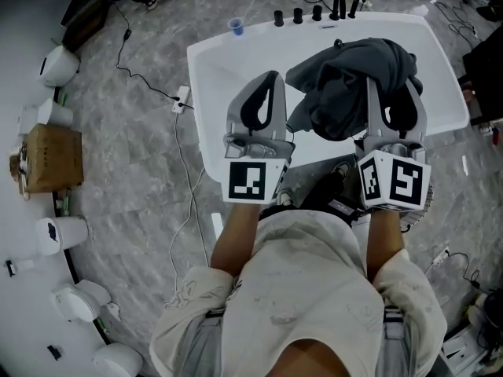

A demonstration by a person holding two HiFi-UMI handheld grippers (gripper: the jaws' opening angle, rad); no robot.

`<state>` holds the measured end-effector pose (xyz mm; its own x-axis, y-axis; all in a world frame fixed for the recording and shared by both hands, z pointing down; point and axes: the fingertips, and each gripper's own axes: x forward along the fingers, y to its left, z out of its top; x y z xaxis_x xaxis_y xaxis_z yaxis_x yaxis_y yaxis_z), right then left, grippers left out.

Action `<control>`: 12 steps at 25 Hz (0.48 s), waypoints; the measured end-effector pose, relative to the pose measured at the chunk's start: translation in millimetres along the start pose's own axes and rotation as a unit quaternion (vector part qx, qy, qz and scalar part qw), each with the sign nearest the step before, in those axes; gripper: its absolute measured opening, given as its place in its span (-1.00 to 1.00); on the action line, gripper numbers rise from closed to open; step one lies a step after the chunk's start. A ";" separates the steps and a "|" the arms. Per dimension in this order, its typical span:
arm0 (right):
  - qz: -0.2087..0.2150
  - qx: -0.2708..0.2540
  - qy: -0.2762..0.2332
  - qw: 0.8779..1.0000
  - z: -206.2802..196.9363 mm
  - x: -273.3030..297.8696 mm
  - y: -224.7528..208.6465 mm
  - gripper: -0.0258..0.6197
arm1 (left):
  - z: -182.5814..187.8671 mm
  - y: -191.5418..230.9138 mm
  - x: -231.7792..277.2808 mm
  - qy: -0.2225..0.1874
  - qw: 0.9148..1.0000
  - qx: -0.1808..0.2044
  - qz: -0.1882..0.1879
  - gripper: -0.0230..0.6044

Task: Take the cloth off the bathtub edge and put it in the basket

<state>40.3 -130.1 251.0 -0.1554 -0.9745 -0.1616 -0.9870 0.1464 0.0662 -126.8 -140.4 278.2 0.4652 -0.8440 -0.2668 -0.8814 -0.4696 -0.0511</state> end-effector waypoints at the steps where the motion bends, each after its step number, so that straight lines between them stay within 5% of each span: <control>1: -0.008 -0.001 0.000 1.000 -0.7 -2.7 -8.4 -0.37 | -2.2 -7.3 5.4 0.001 1.000 -0.003 -0.008 -0.93; 12: -0.133 -0.025 0.018 0.991 4.9 -65.7 -109.4 -0.37 | -11.9 -106.0 53.8 0.007 0.992 -0.041 -0.123 -0.93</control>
<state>158.3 -81.2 249.6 0.1124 -0.9832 -0.1441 -0.9894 -0.1242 0.0758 -7.3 -139.1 280.6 0.6666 -0.7049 -0.2424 -0.7320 -0.6804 -0.0346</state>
